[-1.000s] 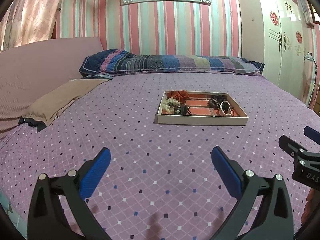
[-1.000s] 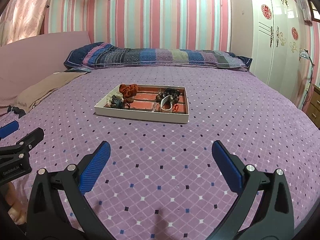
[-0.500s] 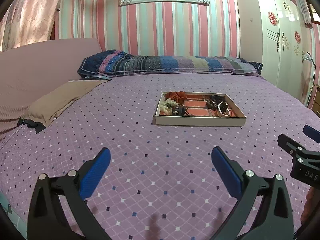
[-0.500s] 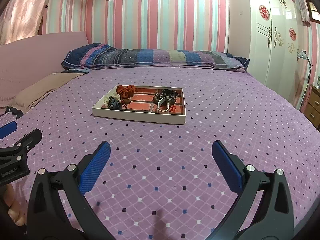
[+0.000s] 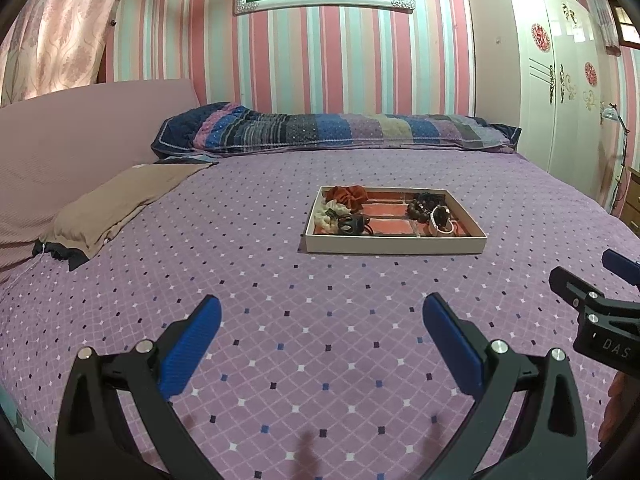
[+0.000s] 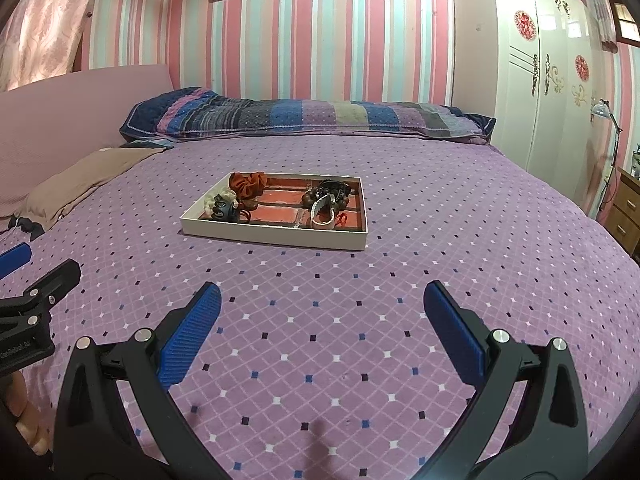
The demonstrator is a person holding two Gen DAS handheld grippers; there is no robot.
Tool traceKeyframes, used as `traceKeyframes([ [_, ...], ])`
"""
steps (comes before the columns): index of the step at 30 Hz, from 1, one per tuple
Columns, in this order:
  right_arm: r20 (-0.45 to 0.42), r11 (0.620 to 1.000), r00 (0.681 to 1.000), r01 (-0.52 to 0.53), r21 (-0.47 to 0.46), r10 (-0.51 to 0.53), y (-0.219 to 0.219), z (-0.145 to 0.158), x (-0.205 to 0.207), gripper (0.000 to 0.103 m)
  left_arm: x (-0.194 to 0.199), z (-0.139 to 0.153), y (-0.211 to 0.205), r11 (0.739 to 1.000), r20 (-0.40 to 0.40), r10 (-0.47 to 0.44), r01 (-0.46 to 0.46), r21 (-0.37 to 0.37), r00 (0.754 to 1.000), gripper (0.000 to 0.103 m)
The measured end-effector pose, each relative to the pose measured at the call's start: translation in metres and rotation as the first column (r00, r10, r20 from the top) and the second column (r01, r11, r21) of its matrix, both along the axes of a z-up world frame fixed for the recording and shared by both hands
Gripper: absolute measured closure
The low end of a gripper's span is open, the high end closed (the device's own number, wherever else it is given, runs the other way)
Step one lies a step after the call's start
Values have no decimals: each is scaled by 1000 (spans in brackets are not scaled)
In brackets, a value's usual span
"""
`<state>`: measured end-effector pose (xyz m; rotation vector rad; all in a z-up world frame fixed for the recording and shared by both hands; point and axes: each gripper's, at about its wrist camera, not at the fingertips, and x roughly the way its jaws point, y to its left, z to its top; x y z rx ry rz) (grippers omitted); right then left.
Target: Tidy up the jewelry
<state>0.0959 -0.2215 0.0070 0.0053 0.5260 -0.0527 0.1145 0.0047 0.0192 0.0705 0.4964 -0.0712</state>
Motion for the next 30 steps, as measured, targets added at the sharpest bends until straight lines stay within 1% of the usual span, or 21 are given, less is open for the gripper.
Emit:
traceKeyframes([
  [30, -13, 1000, 1000, 1, 8, -1, -2, -3, 2, 4, 0, -2, 1, 1000, -13, -1, 1, -4, 1000, 4],
])
